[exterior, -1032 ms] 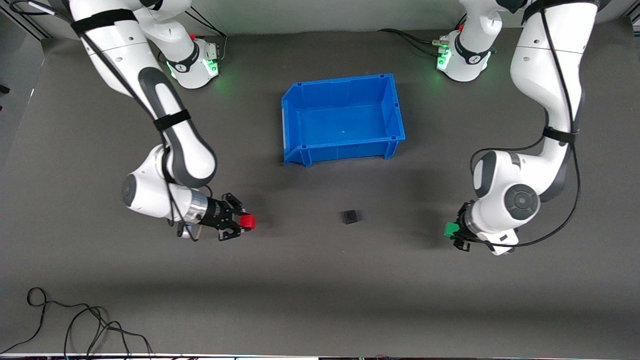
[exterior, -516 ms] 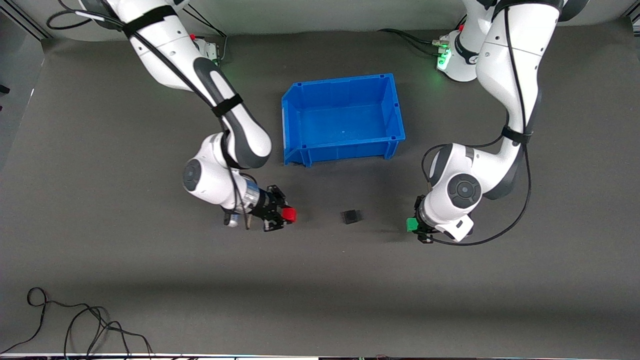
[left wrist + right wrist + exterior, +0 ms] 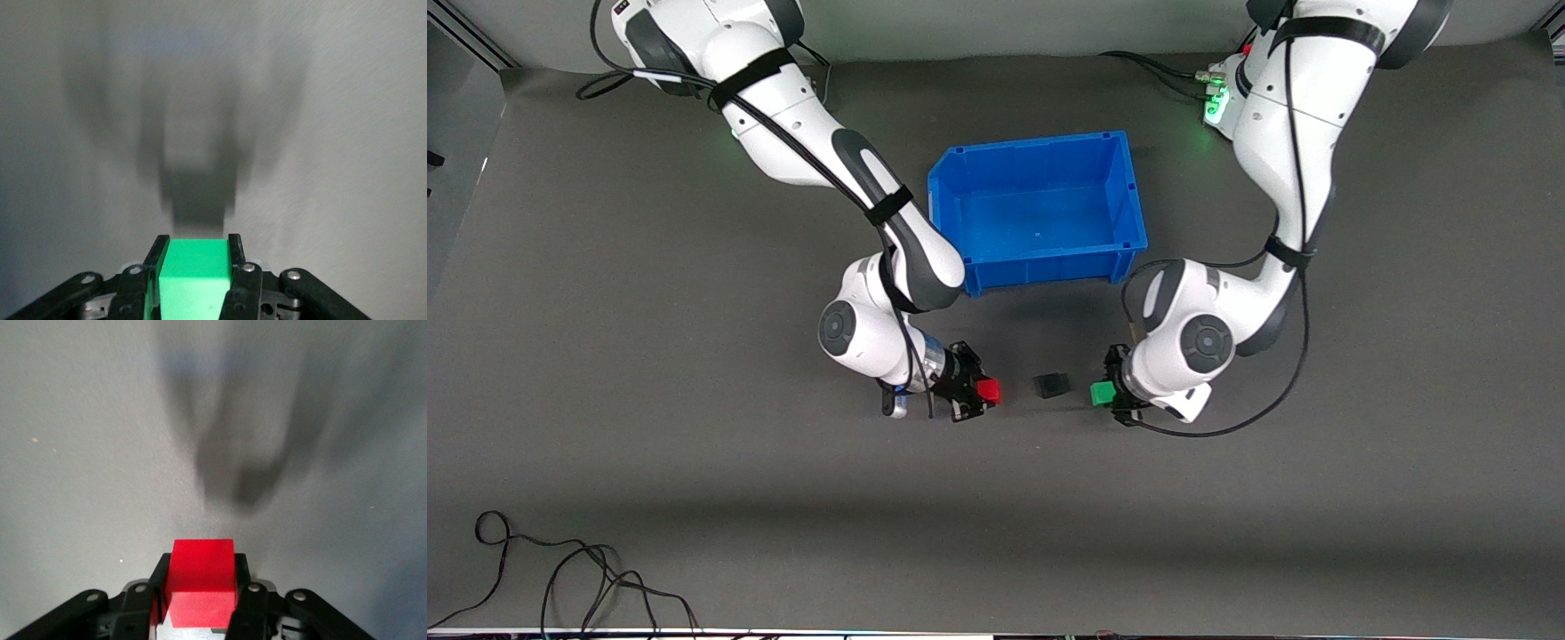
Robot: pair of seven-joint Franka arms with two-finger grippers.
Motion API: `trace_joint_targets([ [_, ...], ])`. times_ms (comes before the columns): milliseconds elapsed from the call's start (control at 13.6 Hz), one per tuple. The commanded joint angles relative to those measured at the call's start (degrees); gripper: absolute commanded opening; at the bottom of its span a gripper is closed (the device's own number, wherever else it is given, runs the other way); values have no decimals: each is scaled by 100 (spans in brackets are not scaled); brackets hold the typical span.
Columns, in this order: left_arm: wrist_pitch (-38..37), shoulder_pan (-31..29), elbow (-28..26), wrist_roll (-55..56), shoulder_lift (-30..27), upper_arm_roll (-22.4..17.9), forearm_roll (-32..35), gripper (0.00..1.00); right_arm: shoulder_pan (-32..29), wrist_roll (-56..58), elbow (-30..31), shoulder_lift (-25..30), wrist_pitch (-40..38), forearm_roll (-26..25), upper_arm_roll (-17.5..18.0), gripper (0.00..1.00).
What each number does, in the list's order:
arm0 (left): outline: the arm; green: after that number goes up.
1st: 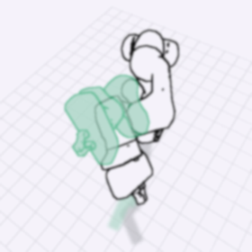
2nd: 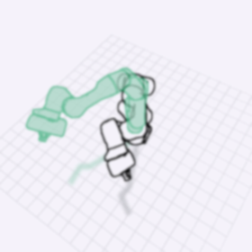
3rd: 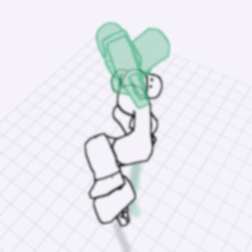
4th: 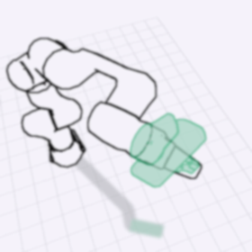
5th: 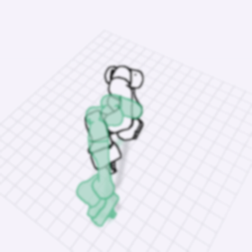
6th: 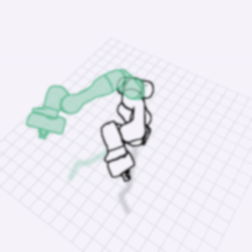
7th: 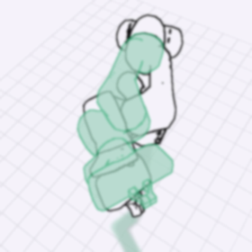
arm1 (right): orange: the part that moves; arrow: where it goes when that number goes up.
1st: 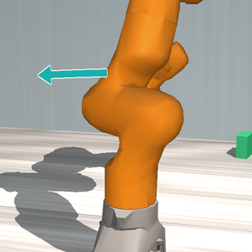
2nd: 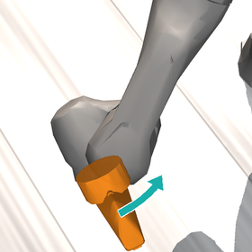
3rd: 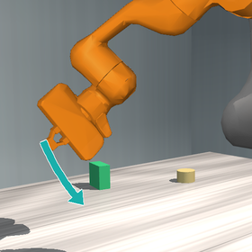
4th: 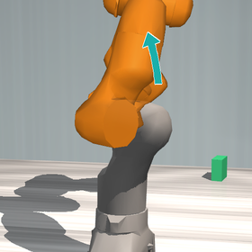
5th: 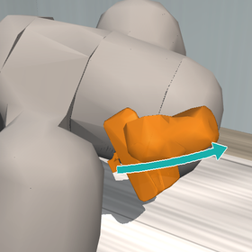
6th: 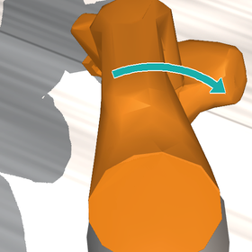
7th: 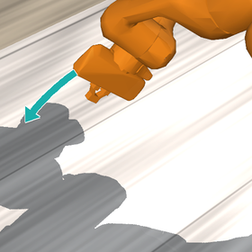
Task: Attach green and red cubes to black cube
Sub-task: 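Carry the red cube and green cube toward the black cube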
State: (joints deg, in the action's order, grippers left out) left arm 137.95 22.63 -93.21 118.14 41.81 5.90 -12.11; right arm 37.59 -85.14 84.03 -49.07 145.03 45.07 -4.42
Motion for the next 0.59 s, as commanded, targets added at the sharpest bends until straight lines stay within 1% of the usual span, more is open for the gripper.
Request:
trace_joint_targets([
  [0,178,250,15,367,55,-80,-29,0,170,-170,-545,-375,43,-112,-77,23],
  [147,634,373,-292,368,29,-97,-29,0,301,-318,-651,-507,270,-121,-77,23],
  [516,707,435,-390,376,28,-106,-29,0,425,-433,-959,-797,473,-112,-77,24],
])
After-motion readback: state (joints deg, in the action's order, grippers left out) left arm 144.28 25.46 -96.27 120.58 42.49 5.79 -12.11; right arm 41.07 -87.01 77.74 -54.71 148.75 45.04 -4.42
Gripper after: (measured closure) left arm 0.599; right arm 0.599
